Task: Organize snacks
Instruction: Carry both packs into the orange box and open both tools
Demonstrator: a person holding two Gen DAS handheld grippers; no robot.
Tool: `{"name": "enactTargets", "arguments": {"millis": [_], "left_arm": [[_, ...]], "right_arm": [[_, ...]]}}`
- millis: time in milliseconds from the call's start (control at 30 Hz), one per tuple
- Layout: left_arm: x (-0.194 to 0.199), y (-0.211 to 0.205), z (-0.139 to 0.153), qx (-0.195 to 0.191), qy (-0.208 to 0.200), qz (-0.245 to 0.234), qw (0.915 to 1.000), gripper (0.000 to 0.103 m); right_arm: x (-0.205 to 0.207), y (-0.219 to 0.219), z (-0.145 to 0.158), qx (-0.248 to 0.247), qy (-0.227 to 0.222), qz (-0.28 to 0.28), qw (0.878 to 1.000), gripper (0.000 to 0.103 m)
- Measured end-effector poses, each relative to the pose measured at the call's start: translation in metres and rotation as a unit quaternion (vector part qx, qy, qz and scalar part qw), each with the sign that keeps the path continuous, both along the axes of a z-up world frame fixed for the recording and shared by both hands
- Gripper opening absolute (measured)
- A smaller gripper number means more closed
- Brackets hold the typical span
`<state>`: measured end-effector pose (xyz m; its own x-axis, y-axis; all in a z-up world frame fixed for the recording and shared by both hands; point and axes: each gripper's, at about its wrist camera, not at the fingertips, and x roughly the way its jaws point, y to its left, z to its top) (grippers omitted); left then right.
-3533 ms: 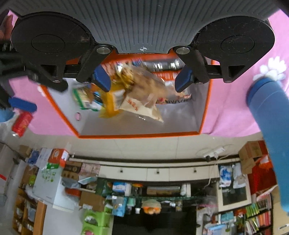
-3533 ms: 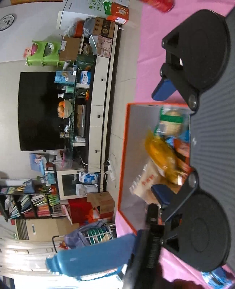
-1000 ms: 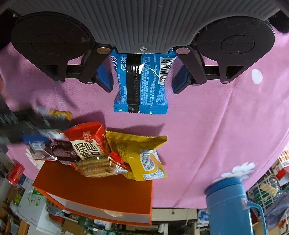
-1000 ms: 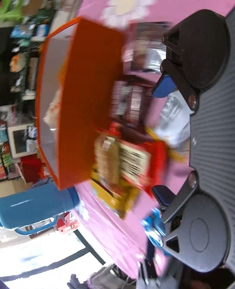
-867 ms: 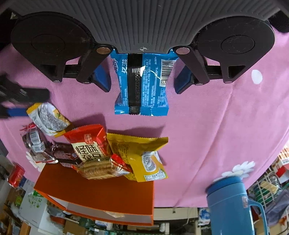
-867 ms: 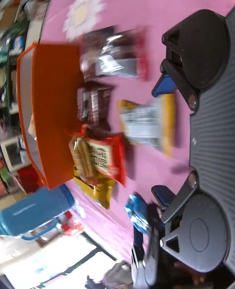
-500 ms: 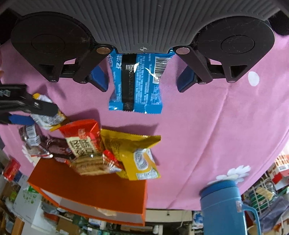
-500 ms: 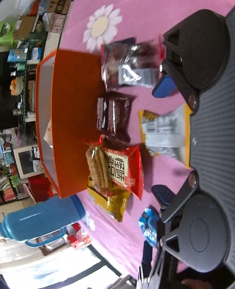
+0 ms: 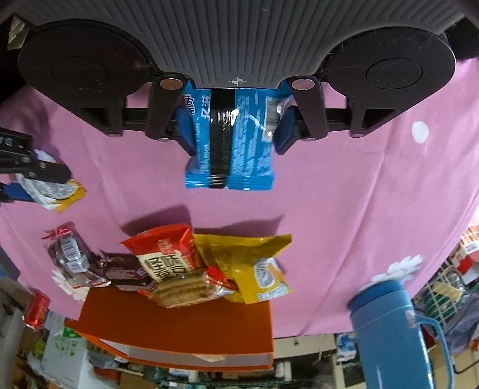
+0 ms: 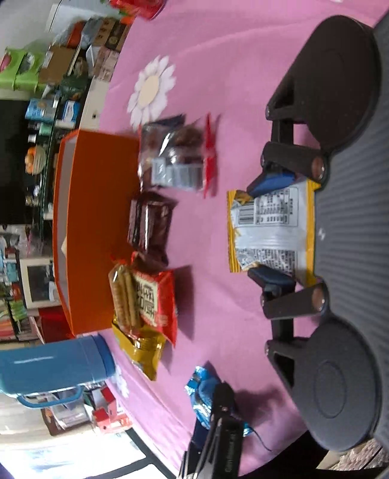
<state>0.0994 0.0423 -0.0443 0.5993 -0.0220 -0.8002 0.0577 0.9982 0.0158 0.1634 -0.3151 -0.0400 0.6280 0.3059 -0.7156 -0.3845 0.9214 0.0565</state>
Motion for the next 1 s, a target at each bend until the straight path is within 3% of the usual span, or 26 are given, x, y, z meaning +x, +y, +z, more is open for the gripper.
{"name": "enactTargets", "arguments": {"millis": [33, 100, 167, 300, 333, 367, 400, 567, 733, 867, 1000], "left_arm": [[0.0, 0.001, 0.001, 0.007, -0.002, 0.006, 0.9999, 0.053], [0.001, 0.002, 0.006, 0.028, -0.017, 0.011, 0.9994, 0.06], [0.002, 0.003, 0.007, 0.038, -0.018, 0.007, 0.9991, 0.065], [0.001, 0.003, -0.003, 0.011, -0.002, 0.008, 0.9999, 0.058], [0.0, 0.005, -0.003, -0.009, 0.0, 0.01, 0.9999, 0.045], [0.0, 0.006, -0.002, -0.014, -0.002, 0.011, 0.9998, 0.034], [-0.001, 0.004, 0.0, -0.007, -0.003, 0.007, 0.9999, 0.021], [-0.007, 0.015, 0.011, -0.066, 0.007, 0.022, 0.9975, 0.02], [-0.01, 0.014, 0.032, -0.076, -0.013, 0.022, 0.9968, 0.021], [0.006, 0.013, 0.059, -0.089, -0.045, 0.015, 0.9949, 0.021], [0.052, 0.009, 0.089, -0.087, -0.088, 0.009, 0.9923, 0.021]], "right_arm": [[-0.002, 0.0, 0.0, 0.003, 0.0, -0.003, 1.0, 0.061], [0.0, -0.002, 0.001, 0.018, 0.009, -0.01, 1.0, 0.071], [0.001, -0.002, 0.002, 0.023, 0.011, -0.013, 1.0, 0.073], [-0.003, 0.0, 0.001, 0.01, 0.006, -0.008, 1.0, 0.073], [-0.004, 0.001, 0.001, 0.002, 0.003, -0.005, 1.0, 0.073], [-0.005, 0.003, 0.0, -0.007, -0.004, -0.001, 1.0, 0.06], [-0.007, 0.003, 0.001, -0.006, -0.006, 0.001, 1.0, 0.054], [-0.016, -0.01, 0.014, 0.052, 0.012, -0.02, 0.998, 0.045], [-0.03, -0.019, 0.039, 0.096, -0.003, -0.034, 0.995, 0.045], [-0.016, -0.02, 0.071, 0.108, -0.045, -0.031, 0.993, 0.045], [0.03, -0.015, 0.102, 0.108, -0.095, -0.03, 0.989, 0.046]]}}
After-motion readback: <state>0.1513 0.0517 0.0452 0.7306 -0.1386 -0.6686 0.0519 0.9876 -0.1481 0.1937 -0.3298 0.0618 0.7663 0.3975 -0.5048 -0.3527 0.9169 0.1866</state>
